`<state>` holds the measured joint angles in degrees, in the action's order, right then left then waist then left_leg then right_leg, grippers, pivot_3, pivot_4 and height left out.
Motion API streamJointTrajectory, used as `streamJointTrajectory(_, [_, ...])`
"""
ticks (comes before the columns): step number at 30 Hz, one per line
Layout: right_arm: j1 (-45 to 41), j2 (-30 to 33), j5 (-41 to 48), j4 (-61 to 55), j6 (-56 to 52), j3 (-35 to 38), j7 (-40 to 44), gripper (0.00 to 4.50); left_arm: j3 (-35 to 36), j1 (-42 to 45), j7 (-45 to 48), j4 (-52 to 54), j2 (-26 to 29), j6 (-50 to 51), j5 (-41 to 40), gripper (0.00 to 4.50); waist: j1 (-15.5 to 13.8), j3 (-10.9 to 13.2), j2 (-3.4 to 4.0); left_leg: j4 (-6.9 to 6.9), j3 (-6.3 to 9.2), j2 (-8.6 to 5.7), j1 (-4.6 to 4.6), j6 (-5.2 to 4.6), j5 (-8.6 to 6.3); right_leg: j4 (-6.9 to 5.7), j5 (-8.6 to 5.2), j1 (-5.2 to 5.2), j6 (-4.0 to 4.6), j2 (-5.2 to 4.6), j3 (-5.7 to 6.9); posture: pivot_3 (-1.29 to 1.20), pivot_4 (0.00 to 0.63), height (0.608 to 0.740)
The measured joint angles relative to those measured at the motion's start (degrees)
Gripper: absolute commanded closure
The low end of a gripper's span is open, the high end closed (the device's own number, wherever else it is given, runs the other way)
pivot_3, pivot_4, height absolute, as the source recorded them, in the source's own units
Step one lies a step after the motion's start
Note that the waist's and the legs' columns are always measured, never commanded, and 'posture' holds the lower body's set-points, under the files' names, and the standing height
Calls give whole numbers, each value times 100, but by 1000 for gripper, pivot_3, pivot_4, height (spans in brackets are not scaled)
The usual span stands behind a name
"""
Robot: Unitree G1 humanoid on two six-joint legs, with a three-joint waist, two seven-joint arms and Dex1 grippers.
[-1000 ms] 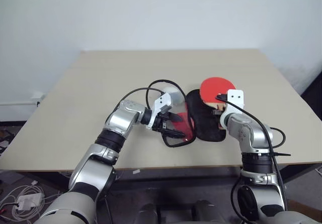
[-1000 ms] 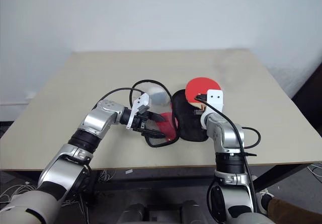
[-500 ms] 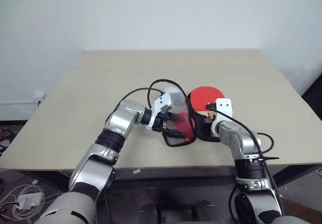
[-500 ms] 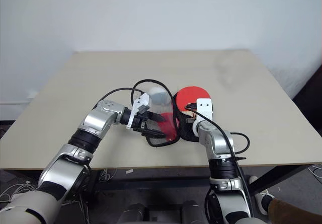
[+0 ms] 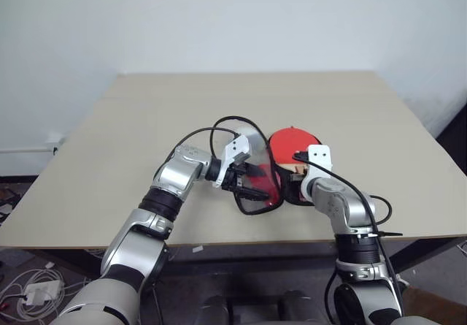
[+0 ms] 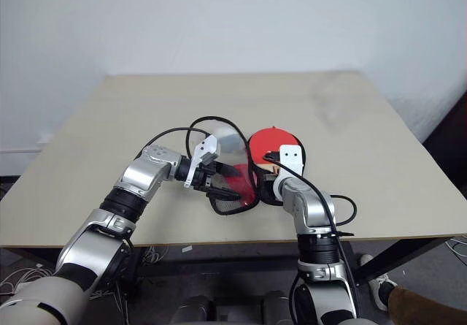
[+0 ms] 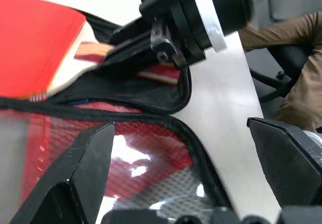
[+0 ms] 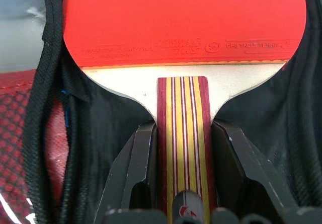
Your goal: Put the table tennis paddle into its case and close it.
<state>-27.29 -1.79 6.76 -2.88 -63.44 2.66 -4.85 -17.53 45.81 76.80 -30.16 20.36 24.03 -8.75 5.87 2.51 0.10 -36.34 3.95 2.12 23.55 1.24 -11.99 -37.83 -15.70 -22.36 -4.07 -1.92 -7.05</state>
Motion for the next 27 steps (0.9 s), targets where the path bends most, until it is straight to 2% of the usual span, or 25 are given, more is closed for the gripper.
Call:
streamJointTrajectory(9, [40,112,-4,3,68,15,61,3287,0,0,-2,-1,14,-3,0,0,-4,-1,-2,-3,1,0,0,0,0,1,-2,5,-4,0,2,0,0,740])
streamJointTrajectory(19, [119,88,0,-30,66,4,186,46,2,0,-6,0,18,-2,-2,0,-1,-2,-3,-3,1,0,-2,0,0,0,-2,4,-3,0,2,0,0,740])
streamJointTrajectory(22, [119,49,2,-40,151,37,184,46,27,0,-13,0,18,26,-15,0,-3,-2,-3,-3,1,0,-1,0,0,0,-2,3,-3,0,2,0,0,740])
streamJointTrajectory(27, [15,7,250,-514,816,718,185,46,199,30,-16,-1,12,237,-135,0,-2,-1,-2,-3,1,0,1,0,0,1,-9,3,-16,0,2,0,0,740])
